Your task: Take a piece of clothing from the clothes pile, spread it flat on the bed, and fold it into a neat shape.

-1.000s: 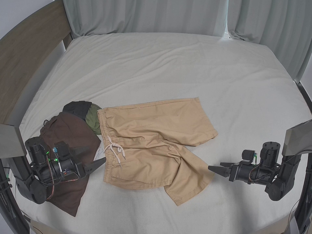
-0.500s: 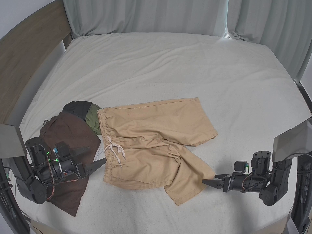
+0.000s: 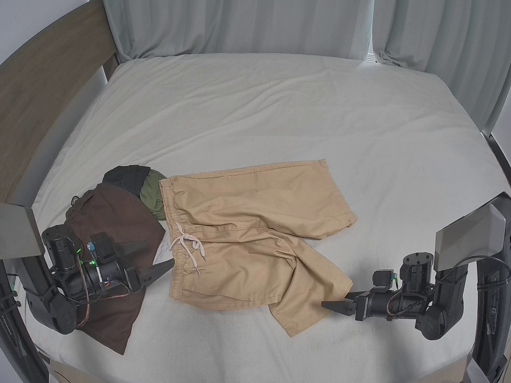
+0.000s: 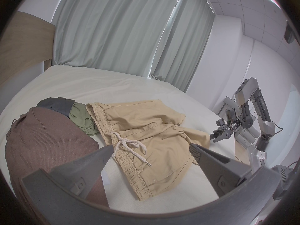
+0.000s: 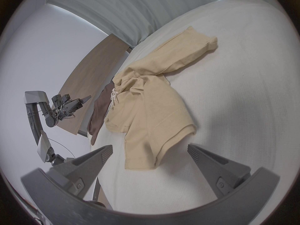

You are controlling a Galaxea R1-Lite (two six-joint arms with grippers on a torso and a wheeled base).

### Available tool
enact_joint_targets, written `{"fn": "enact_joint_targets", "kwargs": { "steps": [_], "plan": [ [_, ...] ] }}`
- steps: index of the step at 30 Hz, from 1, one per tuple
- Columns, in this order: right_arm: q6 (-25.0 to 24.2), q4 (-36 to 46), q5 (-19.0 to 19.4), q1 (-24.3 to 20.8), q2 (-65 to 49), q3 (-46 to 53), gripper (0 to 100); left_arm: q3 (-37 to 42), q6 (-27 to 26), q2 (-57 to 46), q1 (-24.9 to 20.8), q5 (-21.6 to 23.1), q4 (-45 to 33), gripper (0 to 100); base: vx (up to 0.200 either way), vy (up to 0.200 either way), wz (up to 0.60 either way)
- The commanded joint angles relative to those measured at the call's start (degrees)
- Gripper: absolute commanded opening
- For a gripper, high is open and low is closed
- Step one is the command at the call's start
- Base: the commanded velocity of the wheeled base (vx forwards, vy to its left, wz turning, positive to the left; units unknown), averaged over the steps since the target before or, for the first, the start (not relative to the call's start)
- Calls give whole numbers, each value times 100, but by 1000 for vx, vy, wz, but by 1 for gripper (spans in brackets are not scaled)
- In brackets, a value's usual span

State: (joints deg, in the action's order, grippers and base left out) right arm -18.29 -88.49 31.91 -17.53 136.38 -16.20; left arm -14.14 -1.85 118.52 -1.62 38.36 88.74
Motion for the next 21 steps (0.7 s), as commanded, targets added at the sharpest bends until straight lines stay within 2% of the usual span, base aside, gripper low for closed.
{"fn": "enact_joint_targets", "kwargs": {
  "steps": [1,7,15,21],
  "plan": [
    [0,-1,8,-75,126,-111,100,-1,1,14,4,-4,3,100,0,0,0],
    [-26,-10,-1,-110,108,-349,100,-10,-8,101,-5,-4,3,100,0,0,0],
    [-114,-10,-45,127,47,-718,100,8,-8,101,-5,-4,3,100,0,0,0],
    [-492,-10,-423,276,-155,-955,100,8,-17,145,-40,-4,3,100,0,0,0]
  ]
}}
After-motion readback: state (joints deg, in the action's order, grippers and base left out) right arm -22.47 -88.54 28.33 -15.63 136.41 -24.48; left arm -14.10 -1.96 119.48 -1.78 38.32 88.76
